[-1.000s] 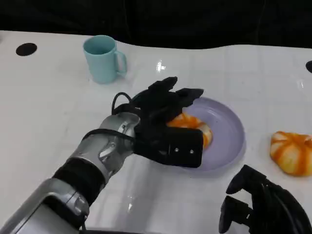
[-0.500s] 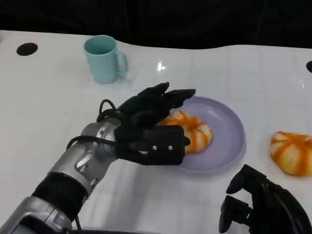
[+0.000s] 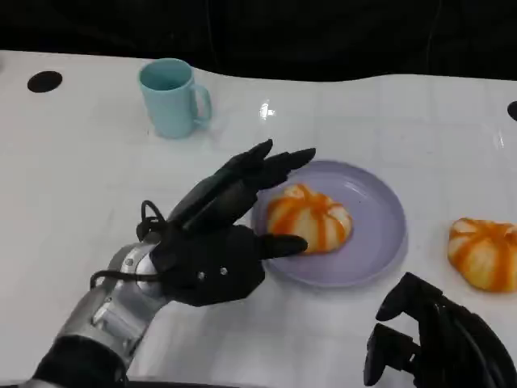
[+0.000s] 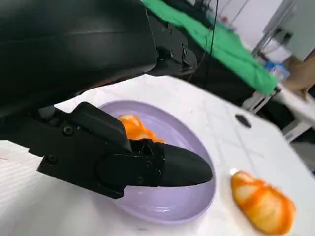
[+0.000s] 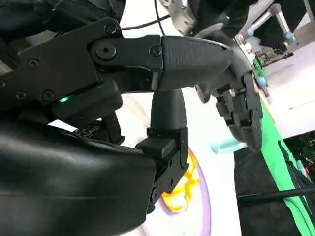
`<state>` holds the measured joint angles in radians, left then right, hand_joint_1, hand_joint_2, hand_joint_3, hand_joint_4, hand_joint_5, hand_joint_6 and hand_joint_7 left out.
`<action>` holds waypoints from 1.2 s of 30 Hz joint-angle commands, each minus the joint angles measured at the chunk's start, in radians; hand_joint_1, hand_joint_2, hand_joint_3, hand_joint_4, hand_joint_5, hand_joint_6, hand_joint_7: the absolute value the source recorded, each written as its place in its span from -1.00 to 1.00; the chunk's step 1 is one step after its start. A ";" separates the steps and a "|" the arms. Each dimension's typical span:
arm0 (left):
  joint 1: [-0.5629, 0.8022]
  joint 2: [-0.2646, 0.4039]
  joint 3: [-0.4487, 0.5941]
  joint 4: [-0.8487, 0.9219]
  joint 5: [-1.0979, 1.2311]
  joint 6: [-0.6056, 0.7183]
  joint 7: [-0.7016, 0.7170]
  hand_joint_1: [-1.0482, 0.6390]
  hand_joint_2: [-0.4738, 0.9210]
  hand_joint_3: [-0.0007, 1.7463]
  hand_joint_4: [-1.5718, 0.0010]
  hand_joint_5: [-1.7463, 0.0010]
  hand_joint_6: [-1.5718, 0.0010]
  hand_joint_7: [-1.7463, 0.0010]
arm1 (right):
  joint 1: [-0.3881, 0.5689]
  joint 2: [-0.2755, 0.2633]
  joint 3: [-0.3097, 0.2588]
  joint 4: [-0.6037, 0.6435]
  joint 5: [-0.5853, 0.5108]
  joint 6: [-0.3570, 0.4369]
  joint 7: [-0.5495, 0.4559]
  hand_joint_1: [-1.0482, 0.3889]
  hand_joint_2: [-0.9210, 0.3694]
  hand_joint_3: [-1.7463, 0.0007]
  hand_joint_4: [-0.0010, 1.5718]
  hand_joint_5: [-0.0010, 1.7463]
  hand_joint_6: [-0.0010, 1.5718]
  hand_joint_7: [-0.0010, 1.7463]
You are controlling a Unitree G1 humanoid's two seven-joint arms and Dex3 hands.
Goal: Grasp the bread from the table and place it into the plate.
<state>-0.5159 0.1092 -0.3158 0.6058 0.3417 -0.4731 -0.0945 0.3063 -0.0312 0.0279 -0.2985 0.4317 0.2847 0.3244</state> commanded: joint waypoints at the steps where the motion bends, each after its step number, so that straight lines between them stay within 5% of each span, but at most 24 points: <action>1: 0.066 -0.035 0.062 -0.018 -0.095 -0.073 0.027 -0.53 1.00 -0.80 0.67 0.08 0.34 0.89 | -0.001 -0.012 -0.011 -0.008 0.005 -0.002 0.001 -0.27 -1.00 0.40 -0.04 1.00 -0.42 1.00; 10: 0.197 -0.101 0.155 -0.106 -0.366 -0.065 -0.114 -0.36 1.00 -0.82 0.43 -0.43 0.02 0.71 | 0.003 -0.009 -0.014 -0.016 0.008 0.004 -0.007 -0.26 -1.00 0.41 -0.05 1.00 -0.42 1.00; 16: 0.278 -0.105 0.191 -0.199 -0.460 -0.001 -0.182 -0.37 1.00 -0.72 0.40 -0.71 0.23 0.02 | 0.006 -0.010 -0.015 -0.018 0.005 0.002 -0.010 -0.23 -1.00 0.38 -0.07 1.00 -0.44 1.00; 23: 0.364 -0.117 0.229 -0.284 -0.592 0.053 -0.282 -0.41 1.00 -0.77 0.47 -0.86 0.36 -0.41 | 0.007 -0.011 -0.017 -0.022 0.008 0.009 -0.013 -0.24 -1.00 0.38 -0.07 1.00 -0.43 1.00; 36: 0.519 -0.155 0.266 -0.446 -0.748 0.213 -0.354 -0.52 1.00 -0.66 0.33 -1.00 0.31 -0.59 | 0.010 -0.013 -0.020 -0.026 0.012 0.009 -0.004 -0.26 -1.00 0.40 -0.05 1.00 -0.42 1.00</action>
<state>-0.0230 -0.0449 -0.0649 0.1863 -0.3812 -0.2711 -0.4254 0.3107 -0.0354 0.0174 -0.3136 0.4360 0.3011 0.3160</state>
